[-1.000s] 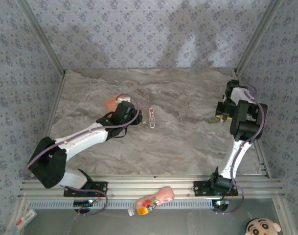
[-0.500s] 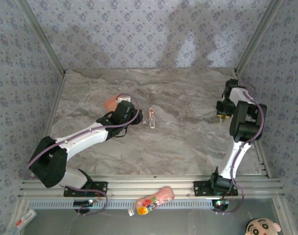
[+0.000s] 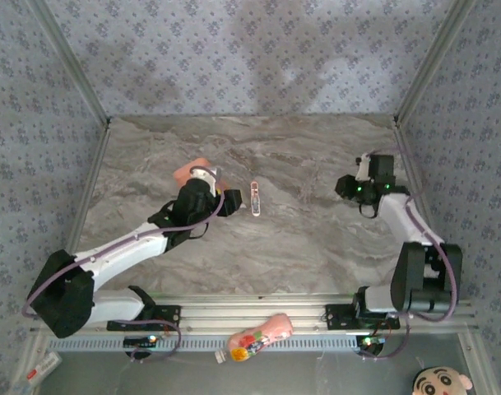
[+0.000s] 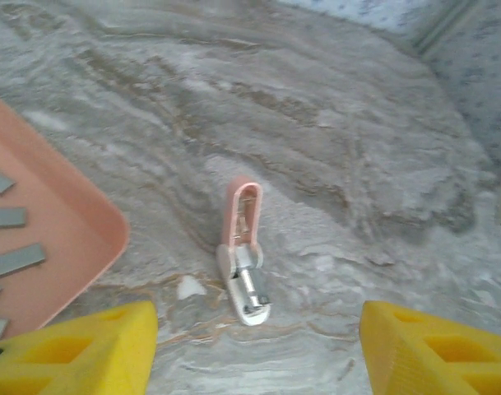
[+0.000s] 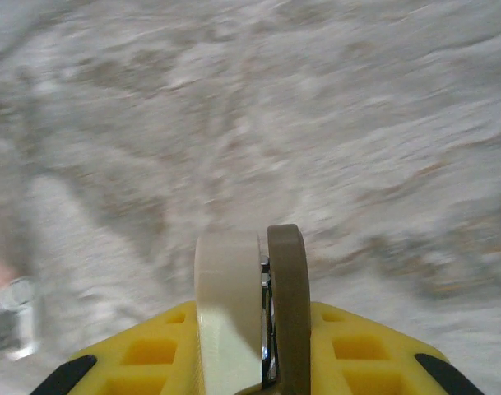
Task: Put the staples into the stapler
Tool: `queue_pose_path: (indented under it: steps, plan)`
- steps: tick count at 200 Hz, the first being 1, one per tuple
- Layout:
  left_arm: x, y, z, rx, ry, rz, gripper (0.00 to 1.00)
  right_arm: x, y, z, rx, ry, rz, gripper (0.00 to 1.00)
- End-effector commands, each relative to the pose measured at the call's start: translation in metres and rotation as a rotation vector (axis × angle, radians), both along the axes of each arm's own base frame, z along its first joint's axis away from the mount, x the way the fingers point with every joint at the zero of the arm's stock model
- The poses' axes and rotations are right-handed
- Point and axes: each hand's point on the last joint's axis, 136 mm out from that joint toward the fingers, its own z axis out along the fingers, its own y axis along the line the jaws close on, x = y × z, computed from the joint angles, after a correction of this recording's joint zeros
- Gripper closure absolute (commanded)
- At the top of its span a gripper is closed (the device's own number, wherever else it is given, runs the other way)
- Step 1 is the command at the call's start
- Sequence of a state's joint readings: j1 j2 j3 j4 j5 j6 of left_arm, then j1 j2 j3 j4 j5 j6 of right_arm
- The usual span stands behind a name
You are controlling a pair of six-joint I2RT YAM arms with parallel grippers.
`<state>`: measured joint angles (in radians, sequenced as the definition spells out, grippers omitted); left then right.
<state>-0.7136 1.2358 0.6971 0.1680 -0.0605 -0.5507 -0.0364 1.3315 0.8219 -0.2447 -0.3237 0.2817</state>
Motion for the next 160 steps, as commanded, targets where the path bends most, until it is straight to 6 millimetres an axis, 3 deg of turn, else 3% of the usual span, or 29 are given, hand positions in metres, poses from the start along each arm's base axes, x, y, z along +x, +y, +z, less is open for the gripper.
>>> queue_pose_path:
  steps: [1, 40, 88, 129, 160]
  plan:
    - [-0.012, -0.019, 0.032, -0.080, -0.137, -0.148, 0.34, 0.003, 0.055, 0.045, 0.222, -0.231, 0.086, 0.82]
    - [-0.037, -0.041, 0.041, -0.099, -0.223, -0.309, 0.33, -0.024, 0.135, 0.067, 0.370, -0.367, 0.235, 0.82]
    - [-0.060, -0.065, 0.039, -0.086, -0.267, -0.407, 0.36, -0.042, 0.191, 0.079, 0.570, -0.369, 0.265, 0.82]
    - [-0.063, -0.075, 0.033, -0.089, -0.265, -0.412, 0.37, -0.049, 0.220, 0.085, 0.667, -0.354, 0.301, 0.82]
    - [-0.058, -0.073, 0.026, -0.062, -0.258, -0.375, 0.37, -0.052, 0.229, 0.084, 0.698, -0.346, 0.311, 0.82]
